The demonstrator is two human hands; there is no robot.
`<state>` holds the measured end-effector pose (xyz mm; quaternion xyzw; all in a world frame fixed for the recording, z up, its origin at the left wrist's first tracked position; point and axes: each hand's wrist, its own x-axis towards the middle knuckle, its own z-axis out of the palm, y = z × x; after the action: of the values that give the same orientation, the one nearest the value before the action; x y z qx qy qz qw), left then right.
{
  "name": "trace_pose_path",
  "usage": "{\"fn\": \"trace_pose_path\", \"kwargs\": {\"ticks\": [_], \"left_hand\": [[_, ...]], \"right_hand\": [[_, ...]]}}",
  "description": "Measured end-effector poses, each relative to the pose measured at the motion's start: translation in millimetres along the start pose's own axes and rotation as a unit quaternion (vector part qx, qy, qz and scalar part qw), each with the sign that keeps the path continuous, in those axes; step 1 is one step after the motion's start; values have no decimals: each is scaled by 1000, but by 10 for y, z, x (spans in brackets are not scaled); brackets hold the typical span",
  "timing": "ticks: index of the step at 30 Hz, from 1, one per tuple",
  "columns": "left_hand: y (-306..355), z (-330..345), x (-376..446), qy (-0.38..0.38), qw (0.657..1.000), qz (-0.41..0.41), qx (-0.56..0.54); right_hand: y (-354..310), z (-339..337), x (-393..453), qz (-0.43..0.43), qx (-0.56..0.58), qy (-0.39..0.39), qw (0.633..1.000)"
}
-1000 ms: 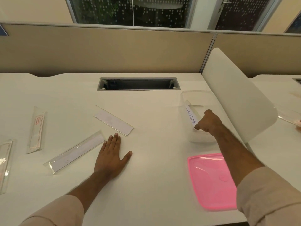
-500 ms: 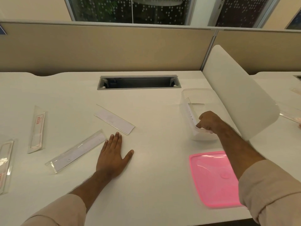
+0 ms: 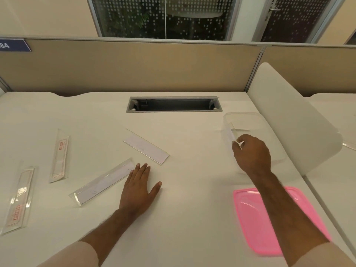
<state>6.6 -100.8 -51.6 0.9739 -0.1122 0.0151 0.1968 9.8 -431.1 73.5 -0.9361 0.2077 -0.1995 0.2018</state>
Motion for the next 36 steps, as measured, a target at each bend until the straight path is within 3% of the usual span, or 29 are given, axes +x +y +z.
{"fn": "trace_pose_path", "kwargs": {"ticks": [4,11,16,20,25,36], "left_hand": [[-160,-246,-140,69,997,32,7],[-698,-712,-317,174,984,-39,0],[-1057,-881,-471,168,978,-127,10],[-1267,-901,-555,122,979,-164,-3],[-1374,-913,-582,104,965,-219,-99],[-1393,-1283,-612,78,929,-184,-310]], "right_hand": [[-258,129,-253,-2,77,-36,996],[-718,521,-586,-31,145,-116,982],[-1180,805,-804,-50,183,-173,967],[-1611,1013,-959,-85,194,-224,951],[-1854,1177,-1035,-104,193,-262,940],[-1686,1162,-1047,-69,247,-279,925]]}}
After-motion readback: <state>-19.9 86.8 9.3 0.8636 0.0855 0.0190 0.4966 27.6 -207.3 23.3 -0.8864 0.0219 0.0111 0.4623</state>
